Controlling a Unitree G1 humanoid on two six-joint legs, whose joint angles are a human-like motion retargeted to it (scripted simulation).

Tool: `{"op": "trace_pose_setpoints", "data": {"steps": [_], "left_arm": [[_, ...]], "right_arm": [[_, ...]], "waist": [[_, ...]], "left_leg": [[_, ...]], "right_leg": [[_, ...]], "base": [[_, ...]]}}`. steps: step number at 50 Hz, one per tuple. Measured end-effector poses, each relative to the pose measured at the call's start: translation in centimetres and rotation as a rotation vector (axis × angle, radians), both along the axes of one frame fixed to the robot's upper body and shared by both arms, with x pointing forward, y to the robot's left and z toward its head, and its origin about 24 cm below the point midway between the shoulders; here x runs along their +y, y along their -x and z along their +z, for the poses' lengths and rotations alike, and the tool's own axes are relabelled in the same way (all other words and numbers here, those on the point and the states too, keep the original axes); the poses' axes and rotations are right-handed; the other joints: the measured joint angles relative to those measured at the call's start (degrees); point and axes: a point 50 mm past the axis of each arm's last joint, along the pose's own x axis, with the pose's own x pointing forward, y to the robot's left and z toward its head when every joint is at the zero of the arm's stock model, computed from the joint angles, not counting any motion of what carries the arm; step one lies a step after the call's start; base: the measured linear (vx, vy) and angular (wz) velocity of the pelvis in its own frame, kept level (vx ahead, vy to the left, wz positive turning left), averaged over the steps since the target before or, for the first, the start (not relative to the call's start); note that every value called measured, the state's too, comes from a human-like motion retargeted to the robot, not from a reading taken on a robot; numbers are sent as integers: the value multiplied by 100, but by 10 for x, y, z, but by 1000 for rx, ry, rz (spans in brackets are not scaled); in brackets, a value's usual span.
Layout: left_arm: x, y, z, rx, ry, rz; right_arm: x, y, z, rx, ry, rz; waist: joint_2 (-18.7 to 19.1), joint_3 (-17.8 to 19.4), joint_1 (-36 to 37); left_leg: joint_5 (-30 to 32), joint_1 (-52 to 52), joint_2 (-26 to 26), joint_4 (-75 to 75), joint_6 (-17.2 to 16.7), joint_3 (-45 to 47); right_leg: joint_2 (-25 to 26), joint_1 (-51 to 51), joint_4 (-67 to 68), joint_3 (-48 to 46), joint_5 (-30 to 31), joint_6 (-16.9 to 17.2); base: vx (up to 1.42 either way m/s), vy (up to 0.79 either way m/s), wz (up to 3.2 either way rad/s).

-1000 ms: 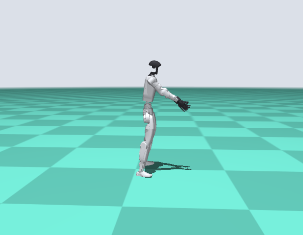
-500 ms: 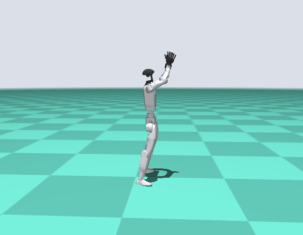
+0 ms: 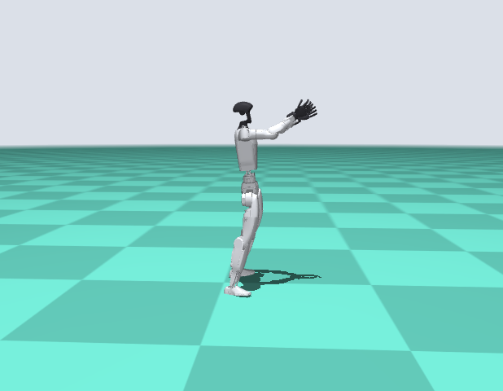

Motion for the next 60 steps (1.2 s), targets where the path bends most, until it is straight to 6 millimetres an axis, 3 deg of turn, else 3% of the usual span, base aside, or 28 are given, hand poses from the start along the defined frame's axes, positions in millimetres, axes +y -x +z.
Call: {"op": "trace_pose_setpoints", "data": {"steps": [4, 7, 10, 15, 18, 20, 23, 26, 29, 33, 35, 37, 40, 43, 47, 50, 52, 55, 58, 60], "left_arm": [[4, -15, -115, 440, 174, 13], [8, -5, -191, 675, 222, 71], [7, 15, -254, 867, 217, 114], [10, 50, -323, 1082, 188, 157], [13, 62, -341, 1151, 183, 165], [16, 62, -343, 1158, 184, 168], [17, 48, -323, 1090, 178, 160], [15, 22, -278, 937, 154, 132], [8, -4, -205, 703, 120, 95], [-2, -16, -76, 291, 78, 56], [-7, -5, -8, 77, 55, 43], [-12, 21, 61, -167, 42, 23], [-24, 88, 151, -562, 18, -23], [-30, 160, 206, -929, -45, -28], [-32, 233, 241, -1265, -106, 28], [-33, 258, 250, -1364, -111, 58], [-34, 260, 251, -1370, -112, 72], [-34, 239, 245, -1296, -121, 83], [-33, 193, 225, -1125, -131, 77], [-31, 152, 200, -962, -129, 62]], "right_arm": [[-5, -26, -109, 432, 1, -63], [-9, -23, -185, 680, 7, -120], [-16, -8, -250, 881, -6, -175], [-21, 25, -323, 1140, -45, -217], [-20, 38, -343, 1224, -77, -210], [-18, 40, -344, 1234, -98, -201], [-15, 28, -325, 1168, -121, -184], [-13, 3, -280, 1011, -134, -155], [-14, -22, -208, 768, -133, -120], [-13, -29, -84, 354, -109, -67], [-9, -14, -16, 131, -114, -40], [-6, 16, 50, -118, -95, -28], [-1, 85, 135, -527, -44, -45], [6, 159, 184, -892, 26, -76], [15, 233, 213, -1214, 72, -104], [17, 258, 220, -1306, 73, -109], [17, 259, 221, -1308, 67, -105], [14, 238, 217, -1231, 61, -92], [9, 192, 200, -1066, 65, -78], [4, 150, 177, -912, 72, -70]], "waist": [[-27, 520, -49], [-96, 834, -104], [-147, 1061, -101], [-161, 1315, -90], [-164, 1374, -87], [-174, 1365, -92], [-177, 1237, -116], [-150, 992, -148], [-85, 675, -152], [38, 189, -100], [76, -10, -63], [102, -144, 1], [111, -192, 128], [125, -248, 161], [165, -246, 129], [188, -220, 106], [201, -164, 95], [200, -115, 84], [183, -81, 70], [174, -77, 68]], "left_leg": [[16, -18, -4, 33, 50, -14], [52, -89, 0, 38, 50, -22], [100, -187, 4, -5, 56, -17], [208, -354, -16, -196, 66, 35], [253, -447, -35, -280, 94, 64], [270, -500, -47, -301, 113, 66], [275, -545, -57, -280, 116, 27], [263, -536, -56, -228, 87, -55], [237, -490, -43, -162, 25, -152], [206, -437, -11, -84, -88, -232], [187, -415, 0, -62, -101, -237], [171, -409, 8, -55, -123, -216], [141, -404, 14, -61, -132, -159], [126, -394, 12, -95, -163, -96], [110, -388, 15, -123, -208, -47], [102, -378, 16, -130, -226, -33], [89, -360, 22, -116, -229, -31], [74, -315, 21, -104, -216, -27], [60, -253, 14, -96, -184, -20], [52, -204, 9, -86, -157, -15]], "right_leg": [[-4, 3, -11, 14, 27, -70], [4, -70, -11, 38, 56, -121], [24, -198, -17, 75, 89, -187], [68, -466, -77, 133, 167, -216], [81, -597, -122, 154, 205, -213], [79, -649, -145, 151, 219, -208], [67, -640, -163, 104, 213, -207], [53, -536, -165, 10, 187, -206], [45, -385, -148, -104, 154, -176], [44, -247, -102, -214, 130, -63], [47, -214, -92, -223, 119, -51], [49, -217, -95, -216, 116, -14], [57, -242, -122, -176, 105, 0], [66, -276, -158, -131, 100, 25], [76, -306, -179, -97, 88, 42], [75, -310, -173, -89, 79, 50], [75, -296, -156, -84, 68, 50], [67, -261, -134, -74, 53, 46], [54, -215, -112, -57, 40, 37], [46, -175, -97, -43, 33, 27]], "base": [[-10, 0, 0], [-12, 0, -1], [-12, -1, -3], [-10, -1, -8], [-7, -1, -6], [0, 0, 0], [0, 0, 0], [4, 0, 24], [8, 0, 29], [11, 0, 18], [11, 0, 3], [10, 0, -5], [9, 0, -14], [8, 0, -15], [3, 0, -5], [0, 0, 0], [0, 0, 0], [0, 0, 0], [0, 0, 0], [0, 0, 0]]}}
